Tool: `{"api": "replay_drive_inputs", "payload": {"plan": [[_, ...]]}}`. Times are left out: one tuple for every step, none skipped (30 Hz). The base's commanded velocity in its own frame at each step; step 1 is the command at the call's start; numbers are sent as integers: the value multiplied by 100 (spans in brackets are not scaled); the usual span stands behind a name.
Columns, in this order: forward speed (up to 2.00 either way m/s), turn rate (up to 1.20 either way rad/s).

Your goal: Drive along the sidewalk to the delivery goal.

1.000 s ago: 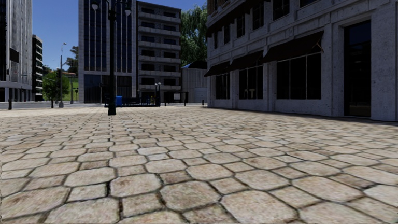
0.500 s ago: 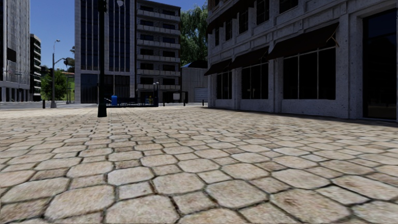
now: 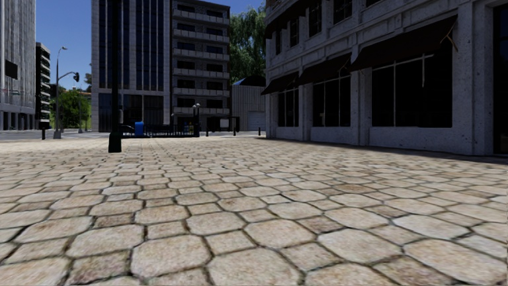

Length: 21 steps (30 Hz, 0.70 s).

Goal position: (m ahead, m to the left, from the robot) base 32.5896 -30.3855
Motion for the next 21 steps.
{"api": "replay_drive_inputs", "payload": {"plan": [[200,0],[200,0],[200,0],[200,0],[200,0],[200,0],[200,0],[200,0],[200,0],[200,0],[200,0],[200,0],[200,0],[200,0],[200,0],[200,0],[200,0],[200,0],[200,0],[200,0],[200,0]]}}
